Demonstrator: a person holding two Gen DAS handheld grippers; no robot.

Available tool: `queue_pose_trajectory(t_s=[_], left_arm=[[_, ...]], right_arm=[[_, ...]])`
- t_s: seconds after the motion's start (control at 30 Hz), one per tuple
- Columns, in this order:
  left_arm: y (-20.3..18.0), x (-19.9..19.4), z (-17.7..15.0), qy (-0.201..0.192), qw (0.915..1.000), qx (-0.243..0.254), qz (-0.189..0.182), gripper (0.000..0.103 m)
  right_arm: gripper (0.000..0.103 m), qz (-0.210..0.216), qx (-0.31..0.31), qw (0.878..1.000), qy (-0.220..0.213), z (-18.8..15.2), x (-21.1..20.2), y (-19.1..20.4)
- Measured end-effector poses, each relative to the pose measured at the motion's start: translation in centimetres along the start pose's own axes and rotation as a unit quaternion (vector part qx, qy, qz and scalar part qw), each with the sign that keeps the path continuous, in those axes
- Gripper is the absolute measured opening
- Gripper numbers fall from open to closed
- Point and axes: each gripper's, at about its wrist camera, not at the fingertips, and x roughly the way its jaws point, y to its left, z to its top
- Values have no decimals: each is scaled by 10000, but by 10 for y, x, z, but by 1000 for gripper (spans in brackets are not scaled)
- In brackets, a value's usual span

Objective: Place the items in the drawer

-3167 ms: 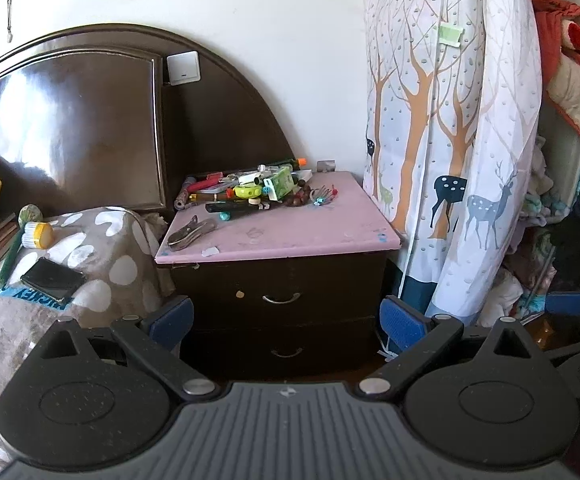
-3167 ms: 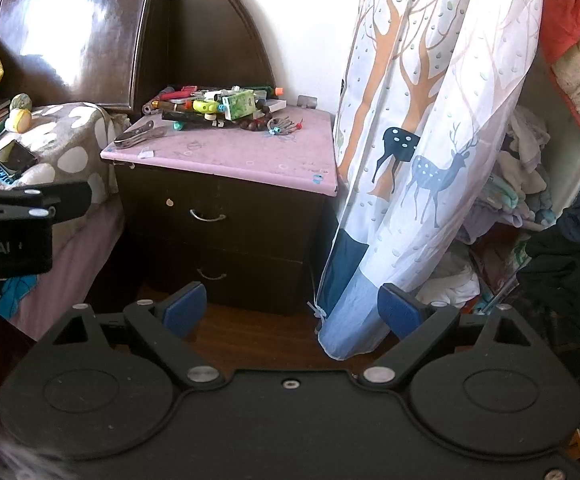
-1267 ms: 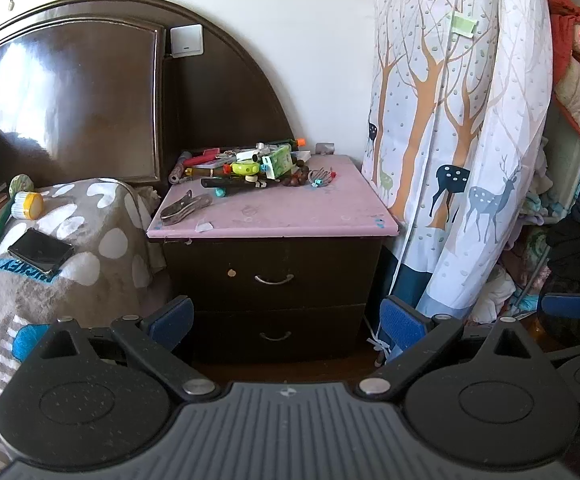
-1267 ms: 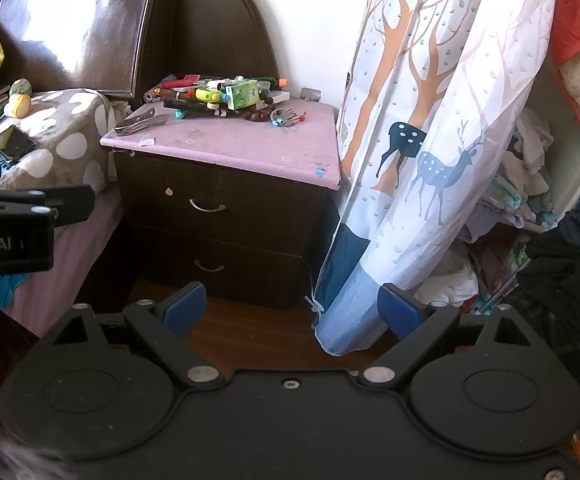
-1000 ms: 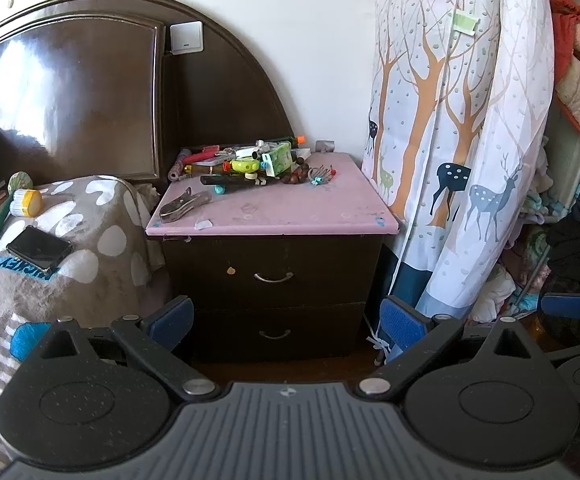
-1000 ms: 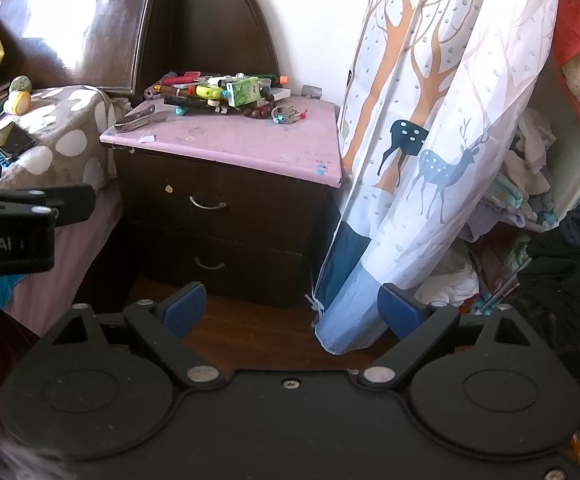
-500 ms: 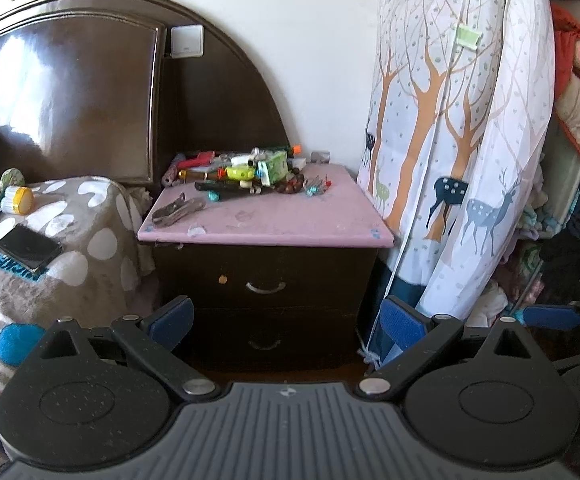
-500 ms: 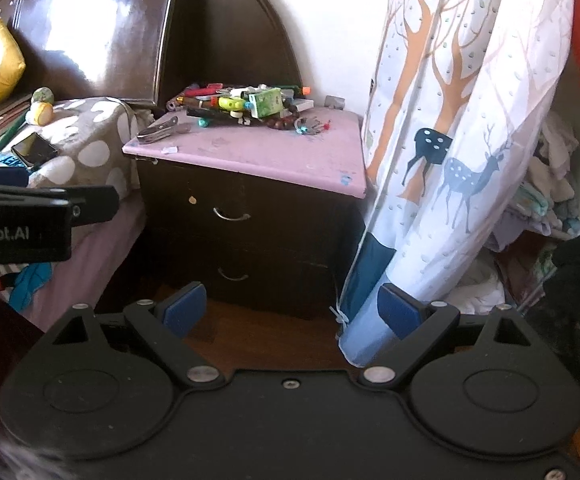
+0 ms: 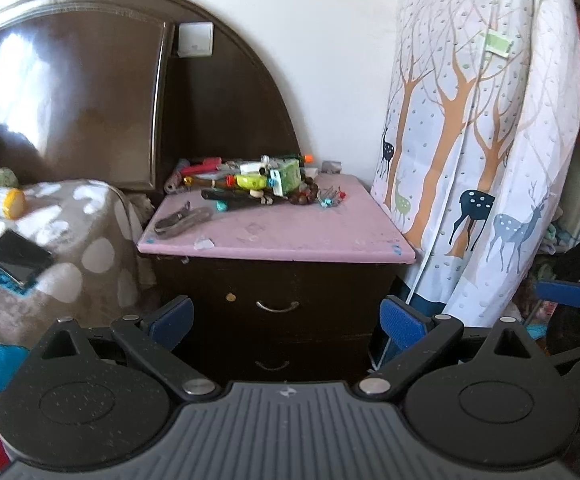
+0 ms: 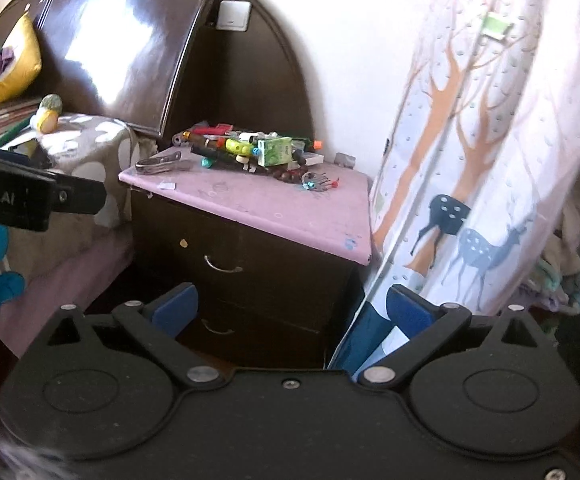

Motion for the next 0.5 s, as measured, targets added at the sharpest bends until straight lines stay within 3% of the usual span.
queue_pose_trajectory(t_s=[0.17, 0.3, 0.5], left_arm=[[20, 19, 3, -69, 9992, -285, -289, 100], [31, 40, 10, 86, 9994, -263, -215, 100], [46, 70, 24, -30, 10000, -86, 27, 100]], right_arm=[[103, 72, -20, 9999, 102, 11, 28, -5], [103, 374, 278, 9979, 450, 19, 57, -14], [101, 603, -62, 9972, 433, 20, 90, 1]])
